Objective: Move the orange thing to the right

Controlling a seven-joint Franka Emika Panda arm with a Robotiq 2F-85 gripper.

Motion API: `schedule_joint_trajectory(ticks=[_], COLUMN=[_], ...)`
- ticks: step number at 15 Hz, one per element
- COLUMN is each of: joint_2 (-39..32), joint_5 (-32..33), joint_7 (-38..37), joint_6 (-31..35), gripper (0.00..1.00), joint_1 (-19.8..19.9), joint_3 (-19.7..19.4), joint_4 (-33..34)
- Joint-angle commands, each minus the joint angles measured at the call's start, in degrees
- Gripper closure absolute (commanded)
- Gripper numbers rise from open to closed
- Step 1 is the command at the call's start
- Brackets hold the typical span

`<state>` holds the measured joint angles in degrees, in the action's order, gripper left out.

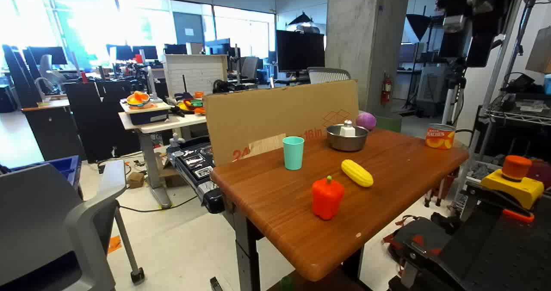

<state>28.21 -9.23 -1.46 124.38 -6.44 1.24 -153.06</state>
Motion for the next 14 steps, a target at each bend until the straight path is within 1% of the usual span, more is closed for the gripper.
schedule_joint_trajectory(ticks=[1,10,11,14], joint_2=[0.0,0.0,-1.3,-6.5], joint_5=[-0.3,-0.3,0.2,-0.4], joint_7=[0.2,0.2,-0.6,-3.4], joint_6=[-0.2,-0.2,-0.2,4.2], gripper=[0.00,0.00,0.00,0.00], joint_1=[0.5,0.5,0.6,0.0], joint_3=[0.5,0.5,1.0,2.8], joint_4=[0.1,0.1,0.9,2.8])
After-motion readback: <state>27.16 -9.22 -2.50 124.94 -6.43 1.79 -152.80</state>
